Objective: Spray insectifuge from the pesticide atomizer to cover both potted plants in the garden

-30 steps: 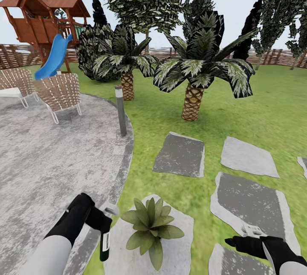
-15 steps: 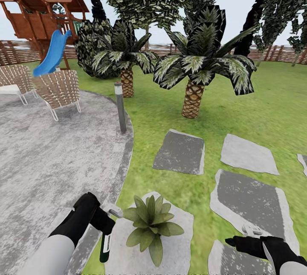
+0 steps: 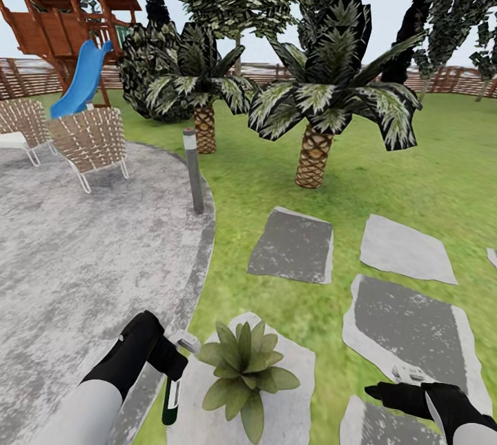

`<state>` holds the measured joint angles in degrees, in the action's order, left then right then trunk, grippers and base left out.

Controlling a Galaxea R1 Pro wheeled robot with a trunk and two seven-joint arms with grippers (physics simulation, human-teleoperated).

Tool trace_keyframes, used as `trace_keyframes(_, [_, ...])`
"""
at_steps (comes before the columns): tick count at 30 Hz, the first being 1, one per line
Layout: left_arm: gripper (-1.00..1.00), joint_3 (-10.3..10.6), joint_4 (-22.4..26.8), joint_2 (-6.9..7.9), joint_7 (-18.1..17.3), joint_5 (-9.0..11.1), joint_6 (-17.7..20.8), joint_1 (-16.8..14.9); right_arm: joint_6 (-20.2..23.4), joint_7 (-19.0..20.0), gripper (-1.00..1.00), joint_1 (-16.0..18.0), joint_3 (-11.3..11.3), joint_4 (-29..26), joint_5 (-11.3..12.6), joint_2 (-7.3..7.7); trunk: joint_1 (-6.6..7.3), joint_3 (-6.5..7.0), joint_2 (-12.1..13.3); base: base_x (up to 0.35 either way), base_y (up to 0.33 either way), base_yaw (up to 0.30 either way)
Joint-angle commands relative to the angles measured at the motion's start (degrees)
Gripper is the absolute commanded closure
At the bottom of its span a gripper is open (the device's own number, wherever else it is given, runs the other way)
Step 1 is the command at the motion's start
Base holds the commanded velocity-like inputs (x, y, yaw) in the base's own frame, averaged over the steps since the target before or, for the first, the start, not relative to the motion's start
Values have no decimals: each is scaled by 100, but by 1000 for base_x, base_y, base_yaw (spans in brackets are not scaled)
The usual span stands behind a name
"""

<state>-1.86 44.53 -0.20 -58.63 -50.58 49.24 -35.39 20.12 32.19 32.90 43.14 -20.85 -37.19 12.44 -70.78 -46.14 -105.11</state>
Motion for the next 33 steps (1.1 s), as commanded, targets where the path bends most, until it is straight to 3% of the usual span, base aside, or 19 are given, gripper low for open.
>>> trace_keyframes(1, [100, -10, 5, -4, -52, -40, 31, -3, 25, 42, -100, 6, 89, -9, -43, -4, -3, -13, -3, 325, 0, 0])
trace_keyframes(5, [100, 122, -2, -6, -52, -36, 33, -3, 26, 42, -100, 6, 368, -7, -43, -4, -3, -24, -3, 246, 0, 0])
trace_keyframes(12, [100, 433, -24, -6, -53, -23, 41, 4, 27, 41, -100, 6, 452, -15, -43, -6, -3, -45, -3, 36, 0, -5])
trace_keyframes(33, [100, 439, -32, -6, -53, -22, 42, 6, 27, 57, -100, 6, 460, -15, -43, -4, -3, -211, -3, 0, 0, -161])
